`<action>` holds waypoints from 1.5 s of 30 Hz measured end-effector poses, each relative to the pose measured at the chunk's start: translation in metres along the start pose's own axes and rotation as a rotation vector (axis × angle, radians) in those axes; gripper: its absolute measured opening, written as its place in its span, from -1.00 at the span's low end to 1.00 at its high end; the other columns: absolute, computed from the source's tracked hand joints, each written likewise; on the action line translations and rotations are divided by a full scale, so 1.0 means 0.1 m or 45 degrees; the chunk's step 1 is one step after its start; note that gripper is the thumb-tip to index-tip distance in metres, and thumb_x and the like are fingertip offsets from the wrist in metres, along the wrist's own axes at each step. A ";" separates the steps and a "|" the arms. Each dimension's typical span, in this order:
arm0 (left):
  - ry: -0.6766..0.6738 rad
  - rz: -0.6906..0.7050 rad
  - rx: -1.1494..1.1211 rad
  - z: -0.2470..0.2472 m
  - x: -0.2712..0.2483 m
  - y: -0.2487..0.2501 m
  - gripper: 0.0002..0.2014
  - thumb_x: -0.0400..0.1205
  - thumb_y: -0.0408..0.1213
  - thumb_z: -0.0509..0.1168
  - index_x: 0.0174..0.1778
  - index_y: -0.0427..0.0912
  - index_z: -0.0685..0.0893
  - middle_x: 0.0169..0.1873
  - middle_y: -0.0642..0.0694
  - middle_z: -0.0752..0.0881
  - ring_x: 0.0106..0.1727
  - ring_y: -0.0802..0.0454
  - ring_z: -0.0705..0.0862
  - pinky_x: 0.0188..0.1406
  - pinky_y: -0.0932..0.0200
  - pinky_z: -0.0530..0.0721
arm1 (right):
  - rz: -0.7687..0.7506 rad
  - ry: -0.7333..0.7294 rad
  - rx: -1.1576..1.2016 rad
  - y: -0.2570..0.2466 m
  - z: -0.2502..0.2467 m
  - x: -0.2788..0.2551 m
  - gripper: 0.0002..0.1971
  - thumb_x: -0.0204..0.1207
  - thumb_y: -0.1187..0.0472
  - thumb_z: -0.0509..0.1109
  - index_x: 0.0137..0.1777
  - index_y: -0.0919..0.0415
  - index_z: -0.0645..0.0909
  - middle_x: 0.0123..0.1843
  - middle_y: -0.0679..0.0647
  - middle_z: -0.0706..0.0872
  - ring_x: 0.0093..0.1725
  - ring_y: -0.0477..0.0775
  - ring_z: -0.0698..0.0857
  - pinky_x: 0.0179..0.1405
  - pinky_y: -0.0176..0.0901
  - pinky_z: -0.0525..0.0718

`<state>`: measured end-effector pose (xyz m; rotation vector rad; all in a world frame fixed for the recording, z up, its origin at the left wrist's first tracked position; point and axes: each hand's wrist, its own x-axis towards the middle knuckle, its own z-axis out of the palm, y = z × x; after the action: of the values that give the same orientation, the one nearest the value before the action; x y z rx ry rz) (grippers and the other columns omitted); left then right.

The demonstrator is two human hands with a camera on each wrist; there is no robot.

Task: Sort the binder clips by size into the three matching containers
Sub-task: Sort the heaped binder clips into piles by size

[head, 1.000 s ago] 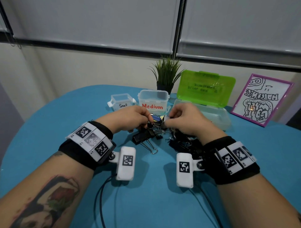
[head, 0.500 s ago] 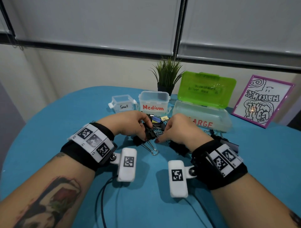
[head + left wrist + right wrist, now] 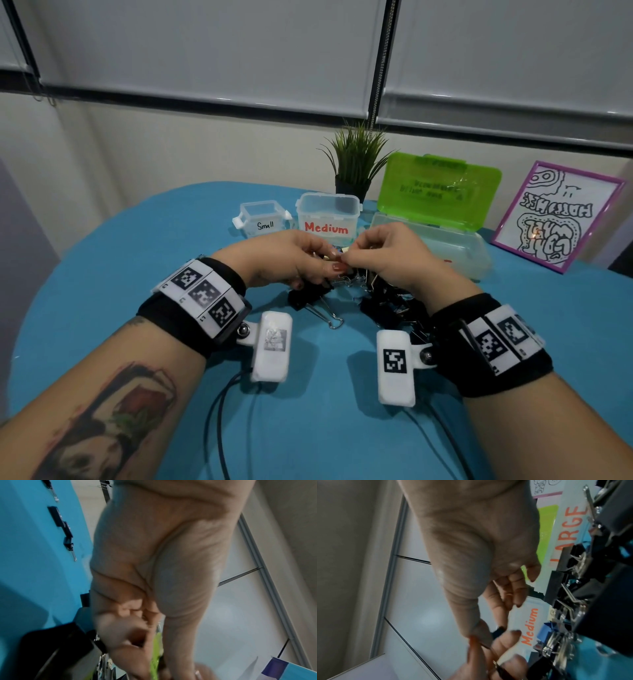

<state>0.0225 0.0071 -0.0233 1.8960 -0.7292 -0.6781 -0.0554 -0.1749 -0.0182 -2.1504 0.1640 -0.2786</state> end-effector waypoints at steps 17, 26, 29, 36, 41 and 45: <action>0.455 -0.171 -0.025 -0.25 0.08 -0.05 -0.73 0.73 -0.47 0.13 0.04 -0.12 0.72 -0.29 0.01 0.64 -0.42 0.19 0.56 -0.52 0.36 0.47 | -0.215 -0.020 -0.231 0.14 0.17 0.08 -0.52 0.52 0.10 0.58 0.43 0.01 0.61 0.35 -0.04 0.69 0.34 -0.15 0.62 0.39 -0.24 0.53; 0.641 -0.600 1.073 -0.83 0.00 -0.28 -0.51 0.67 -0.55 0.03 0.47 -0.20 0.61 0.47 -0.19 0.58 0.22 -0.14 0.62 0.06 0.09 0.54 | -0.100 -0.432 -0.728 0.14 0.20 0.13 -0.47 0.70 -0.04 0.33 0.65 -0.05 0.38 0.66 -0.05 0.39 0.58 0.06 0.42 0.60 -0.07 0.33; 0.642 -0.629 0.972 -0.86 0.05 -0.33 -0.58 0.70 -0.49 0.13 0.47 -0.23 0.60 0.43 -0.23 0.62 0.14 -0.14 0.62 0.23 0.05 0.63 | -0.086 -0.348 -0.721 0.15 0.18 0.14 -0.57 0.64 -0.08 0.40 0.46 -0.02 0.55 0.45 -0.03 0.53 0.39 0.05 0.55 0.40 -0.10 0.48; 0.708 -0.138 0.524 -0.55 0.00 -0.11 -0.85 0.64 -0.02 0.39 0.10 0.15 0.70 0.15 0.07 0.63 0.01 -0.04 0.68 -0.05 0.11 0.64 | -0.034 -0.203 -0.630 0.17 0.09 0.13 -0.78 0.41 -0.04 0.62 -0.19 0.07 0.72 -0.18 0.00 0.74 -0.22 0.00 0.67 -0.29 -0.16 0.61; 0.330 -0.006 0.539 -0.19 0.06 -0.09 -0.67 0.54 -0.09 0.53 0.20 0.21 0.68 0.29 0.08 0.64 0.27 0.03 0.64 0.32 0.09 0.59 | 0.012 -0.206 -0.521 0.18 0.02 0.13 -0.84 0.36 0.15 0.65 -0.22 0.14 0.71 -0.31 0.04 0.74 -0.35 0.00 0.64 -0.38 -0.19 0.57; 0.198 -0.075 0.703 -0.07 0.15 -0.14 -0.46 0.47 -0.01 0.56 0.37 0.22 0.58 0.44 0.00 0.41 0.42 -0.05 0.49 0.53 0.03 0.44 | 0.031 -0.121 -0.441 0.22 0.01 0.17 -0.85 0.38 0.30 0.54 -0.16 0.06 0.67 -0.17 0.03 0.71 -0.23 0.07 0.67 -0.30 -0.13 0.60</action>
<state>0.0403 0.0057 -0.0357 2.4492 -0.8187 -0.3766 -0.0390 -0.1901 -0.0353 -2.4974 0.1946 -0.1400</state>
